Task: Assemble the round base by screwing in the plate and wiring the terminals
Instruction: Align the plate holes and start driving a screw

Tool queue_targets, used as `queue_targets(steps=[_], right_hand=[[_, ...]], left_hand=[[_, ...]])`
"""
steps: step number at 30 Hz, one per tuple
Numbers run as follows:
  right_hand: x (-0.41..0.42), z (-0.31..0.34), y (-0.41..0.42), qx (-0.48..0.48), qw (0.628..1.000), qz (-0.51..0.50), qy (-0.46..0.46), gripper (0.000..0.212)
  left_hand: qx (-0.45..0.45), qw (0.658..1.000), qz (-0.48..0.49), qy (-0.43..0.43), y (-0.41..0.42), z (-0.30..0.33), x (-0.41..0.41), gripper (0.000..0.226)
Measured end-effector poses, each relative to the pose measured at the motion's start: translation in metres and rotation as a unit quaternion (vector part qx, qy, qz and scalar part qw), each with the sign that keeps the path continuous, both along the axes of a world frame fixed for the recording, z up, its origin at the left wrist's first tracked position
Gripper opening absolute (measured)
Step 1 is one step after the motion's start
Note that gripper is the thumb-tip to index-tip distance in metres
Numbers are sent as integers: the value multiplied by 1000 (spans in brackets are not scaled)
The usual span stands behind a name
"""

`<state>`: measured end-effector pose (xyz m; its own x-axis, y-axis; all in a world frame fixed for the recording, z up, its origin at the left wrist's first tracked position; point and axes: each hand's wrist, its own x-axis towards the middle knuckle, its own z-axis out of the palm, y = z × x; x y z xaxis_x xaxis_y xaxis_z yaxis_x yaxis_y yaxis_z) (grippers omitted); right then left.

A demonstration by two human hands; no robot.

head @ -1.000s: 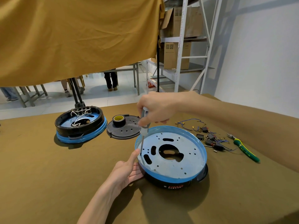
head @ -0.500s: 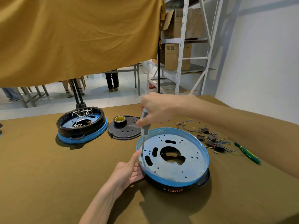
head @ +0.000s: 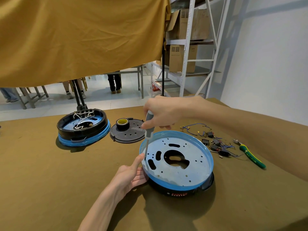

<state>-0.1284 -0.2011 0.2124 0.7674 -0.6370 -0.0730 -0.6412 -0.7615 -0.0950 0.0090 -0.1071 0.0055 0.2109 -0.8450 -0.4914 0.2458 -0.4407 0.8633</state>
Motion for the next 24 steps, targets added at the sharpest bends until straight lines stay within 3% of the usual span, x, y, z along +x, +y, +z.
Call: queue_targets(steps=[3,5,12,16,19,24], right_hand=[[-2,7,2,51,998,18,22,29],[-2,5,0,34,999,25,6,25],[-4,-8,-5,-18,998,9,-55,46],[-5,0,-5,55,998,21,-12,28],[-8,1,-6,51,998,30,-28,24],[-14,-10,-6,-35,997,14,-67,50]], left_hand=[[0,1000,3,-1,0,-1,0,77],[1,1000,4,-5,0,-1,0,76],[7,1000,-4,-9,-1,-1,1,80],[7,1000,-3,-17,0,0,-1,72],[14,1000,2,-17,0,2,-1,65],[14,1000,-14,-10,0,2,1,76]])
